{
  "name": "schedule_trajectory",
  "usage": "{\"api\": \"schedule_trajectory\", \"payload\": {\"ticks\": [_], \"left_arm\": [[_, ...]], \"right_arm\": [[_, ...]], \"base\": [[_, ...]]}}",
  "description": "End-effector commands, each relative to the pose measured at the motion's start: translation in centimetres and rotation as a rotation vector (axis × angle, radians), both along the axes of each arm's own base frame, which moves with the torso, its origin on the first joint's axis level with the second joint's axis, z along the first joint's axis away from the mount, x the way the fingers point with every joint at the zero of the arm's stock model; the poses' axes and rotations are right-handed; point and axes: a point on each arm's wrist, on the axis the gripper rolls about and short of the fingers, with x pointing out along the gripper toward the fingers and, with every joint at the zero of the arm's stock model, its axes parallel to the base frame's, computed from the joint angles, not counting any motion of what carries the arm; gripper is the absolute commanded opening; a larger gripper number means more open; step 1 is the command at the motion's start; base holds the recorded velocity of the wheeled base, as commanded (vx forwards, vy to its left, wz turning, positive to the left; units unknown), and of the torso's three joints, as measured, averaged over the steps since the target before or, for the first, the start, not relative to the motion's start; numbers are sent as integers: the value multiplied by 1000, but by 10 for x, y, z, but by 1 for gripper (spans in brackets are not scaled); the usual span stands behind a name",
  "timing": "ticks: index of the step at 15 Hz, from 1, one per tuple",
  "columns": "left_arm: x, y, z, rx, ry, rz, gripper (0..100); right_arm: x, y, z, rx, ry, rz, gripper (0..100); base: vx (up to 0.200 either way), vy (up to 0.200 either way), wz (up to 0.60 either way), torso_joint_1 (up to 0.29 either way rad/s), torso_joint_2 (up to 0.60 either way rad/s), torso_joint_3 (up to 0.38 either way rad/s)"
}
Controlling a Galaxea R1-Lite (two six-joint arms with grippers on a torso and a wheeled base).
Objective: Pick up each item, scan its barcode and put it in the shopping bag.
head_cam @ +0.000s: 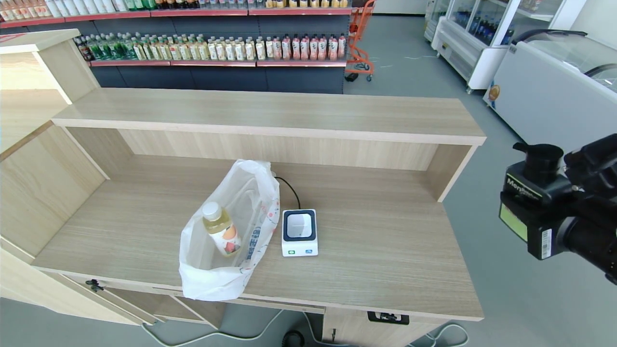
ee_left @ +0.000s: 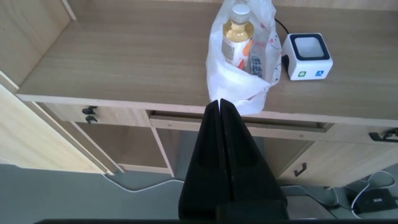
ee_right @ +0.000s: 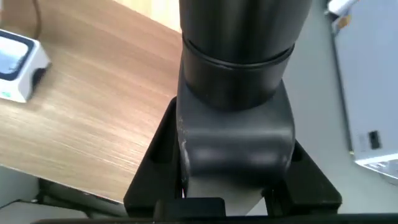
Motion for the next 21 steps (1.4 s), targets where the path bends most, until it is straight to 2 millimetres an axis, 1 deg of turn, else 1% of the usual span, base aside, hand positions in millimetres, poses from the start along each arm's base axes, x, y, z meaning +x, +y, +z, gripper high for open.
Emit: {"api": "schedule_trajectory", "payload": {"ticks": [1, 2, 3, 4, 5, 7, 9, 10, 13, 14, 17, 21], "left_arm": [[0, 0, 0, 0, 0, 0, 0], [0, 0, 0, 0, 0, 0, 0], [0, 0, 0, 0, 2, 0, 0], [0, 0, 0, 0, 0, 0, 0], [0, 0, 0, 0, 0, 0, 0], [0, 0, 0, 0, 0, 0, 0], [0, 0, 0, 0, -1, 0, 0], [0, 0, 0, 0, 0, 0, 0], [0, 0, 0, 0, 0, 0, 0], [0, 0, 0, 0, 2, 0, 0], [0, 0, 0, 0, 0, 0, 0], [0, 0, 0, 1, -1, 0, 0]], "right_arm": [[45, -25, -9, 181, 143, 100, 0], [54, -22, -10, 320, 214, 164, 0], [59, -18, -1, 517, 278, 271, 0], [65, -13, 7, 666, 344, 375, 0], [74, -12, 10, 719, 380, 423, 0], [95, -5, 8, 766, 416, 433, 0], [101, 4, 11, 785, 428, 458, 0], [102, 5, 12, 785, 429, 461, 0], [102, 6, 8, 778, 441, 456, 0], [100, 8, 7, 775, 445, 463, 0], [96, 8, 6, 775, 447, 462, 0], [85, 6, 1, 773, 462, 454, 0]], "base": [[0, 0, 0, 0, 0, 0], [0, 0, 0, 0, 0, 0], [0, 0, 0, 0, 0, 0], [0, 0, 0, 0, 0, 0], [0, 0, 0, 0, 0, 0], [0, 0, 0, 0, 0, 0], [0, 0, 0, 0, 0, 0], [0, 0, 0, 0, 0, 0], [0, 0, 0, 0, 0, 0], [0, 0, 0, 0, 0, 0], [0, 0, 0, 0, 0, 0], [0, 0, 0, 0, 0, 0]]}}
